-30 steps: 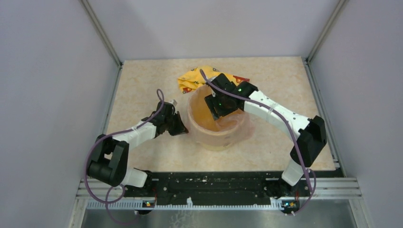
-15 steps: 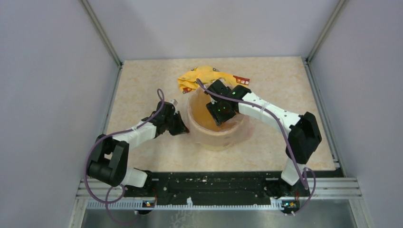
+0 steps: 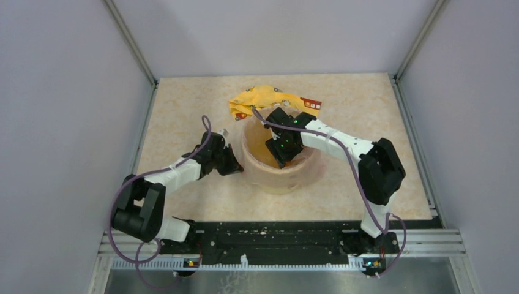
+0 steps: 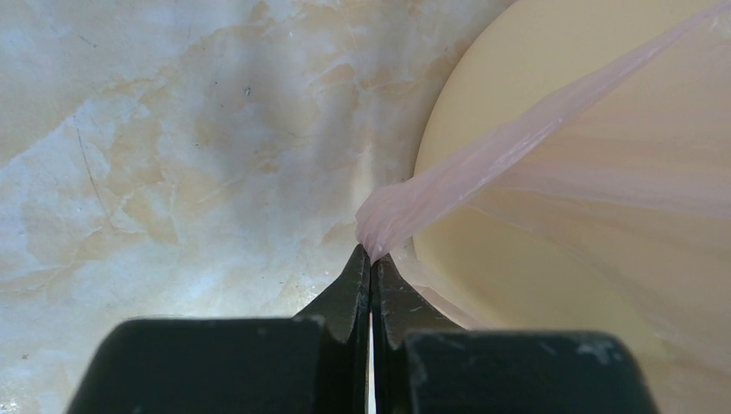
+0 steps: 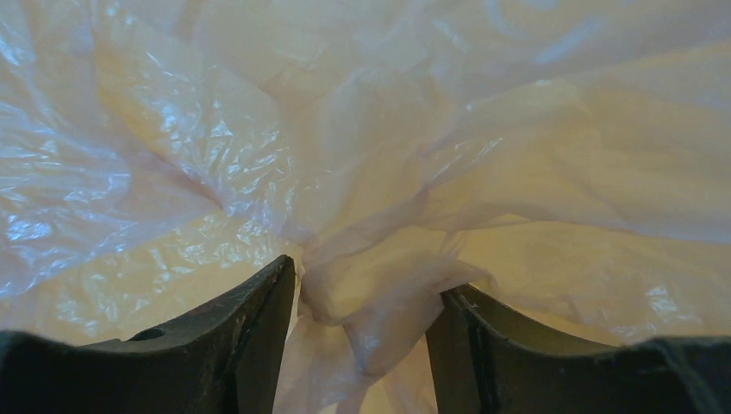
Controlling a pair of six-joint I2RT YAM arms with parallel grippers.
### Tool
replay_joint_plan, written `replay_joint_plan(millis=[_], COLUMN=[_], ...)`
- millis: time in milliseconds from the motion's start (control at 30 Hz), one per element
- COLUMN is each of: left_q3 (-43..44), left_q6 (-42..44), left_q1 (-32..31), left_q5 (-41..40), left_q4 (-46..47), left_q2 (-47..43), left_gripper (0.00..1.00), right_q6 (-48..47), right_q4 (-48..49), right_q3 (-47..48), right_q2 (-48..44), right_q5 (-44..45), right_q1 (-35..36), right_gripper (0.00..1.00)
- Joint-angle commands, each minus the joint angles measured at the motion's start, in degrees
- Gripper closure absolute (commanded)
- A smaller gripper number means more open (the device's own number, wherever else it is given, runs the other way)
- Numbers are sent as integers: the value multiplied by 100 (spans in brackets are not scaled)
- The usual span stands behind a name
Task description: Put the trash bags into the trash bin
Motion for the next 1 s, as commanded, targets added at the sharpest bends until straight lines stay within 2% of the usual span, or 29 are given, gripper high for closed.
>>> replay_joint_plan(millis=[0, 133, 333, 600, 967], left_q3=[-92, -192, -249, -275, -264], left_q6=[-92, -180, -233, -286, -264], left_q1=[-14, -21, -21, -26, -26], left_q5=[67, 134, 194, 245, 241], left_q4=[369, 524, 605, 658, 590], left_q2=[-204, -259, -331, -385, -467], left_gripper=[100, 100, 100, 100, 98], right_q6=[-104, -127, -122, 56, 232], right_q4=[51, 23, 183, 744, 1357], right_q3=[140, 131, -29, -490, -1122], right_q2=[125, 182, 257, 201, 203], right_q5=[-195, -190, -198, 241, 393], right_q1=[-89, -96, -96, -81, -35], right_gripper=[42, 37, 34, 26, 23])
